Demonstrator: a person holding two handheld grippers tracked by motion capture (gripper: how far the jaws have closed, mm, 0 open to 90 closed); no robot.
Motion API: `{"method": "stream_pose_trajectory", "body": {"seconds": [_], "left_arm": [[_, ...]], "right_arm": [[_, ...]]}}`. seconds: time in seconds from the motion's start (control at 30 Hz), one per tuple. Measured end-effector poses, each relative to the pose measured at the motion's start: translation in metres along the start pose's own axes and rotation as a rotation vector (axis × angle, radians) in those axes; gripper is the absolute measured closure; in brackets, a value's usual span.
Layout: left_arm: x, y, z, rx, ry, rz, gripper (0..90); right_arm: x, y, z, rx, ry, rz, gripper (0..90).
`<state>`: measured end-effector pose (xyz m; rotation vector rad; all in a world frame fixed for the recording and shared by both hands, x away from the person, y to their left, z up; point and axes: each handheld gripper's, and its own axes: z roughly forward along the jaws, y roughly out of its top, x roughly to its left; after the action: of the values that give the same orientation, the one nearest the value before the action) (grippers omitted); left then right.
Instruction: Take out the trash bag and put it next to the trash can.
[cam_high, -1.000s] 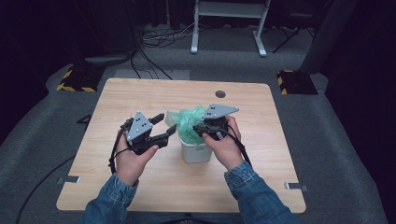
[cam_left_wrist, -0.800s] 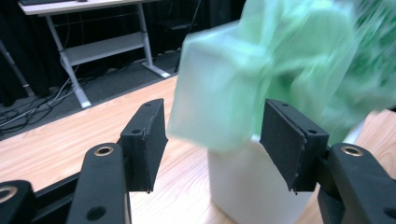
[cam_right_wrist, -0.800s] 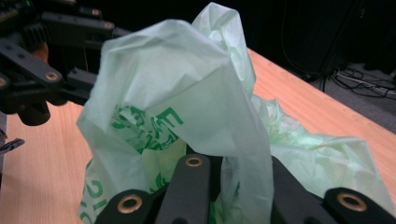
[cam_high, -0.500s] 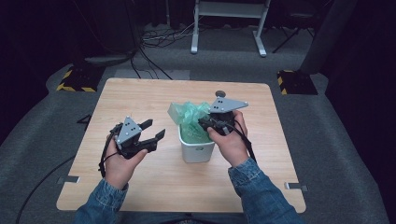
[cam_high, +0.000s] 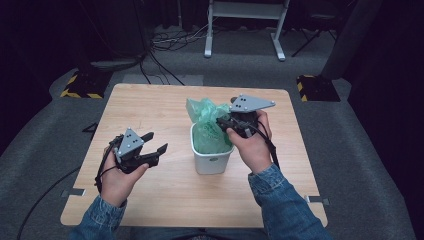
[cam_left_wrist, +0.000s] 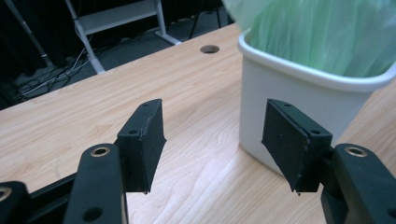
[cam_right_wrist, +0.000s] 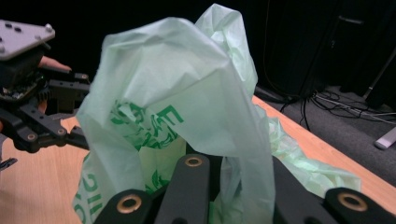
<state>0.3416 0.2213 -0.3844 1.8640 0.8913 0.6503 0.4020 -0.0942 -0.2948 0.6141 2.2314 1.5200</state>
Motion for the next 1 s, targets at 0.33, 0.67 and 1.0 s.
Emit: {"method": "stream_pose_trajectory", "body": {"seconds": [0.33, 0.67, 1.0], "left_arm": [[0.01, -0.012, -0.009, 0.066, 0.045, 0.024, 35.8], [0.022, -0.031, -0.013, 0.128, 0.058, 0.005, 32.6], [0.028, -0.05, -0.012, 0.161, 0.052, -0.039, 28.9]], "right_arm": [[0.001, 0.017, -0.02, -0.033, -0.031, -0.023, 89.3], [-0.001, 0.031, -0.038, -0.065, -0.064, -0.038, 89.2], [-0.001, 0.042, -0.065, -0.131, -0.107, -0.045, 89.1]]}}
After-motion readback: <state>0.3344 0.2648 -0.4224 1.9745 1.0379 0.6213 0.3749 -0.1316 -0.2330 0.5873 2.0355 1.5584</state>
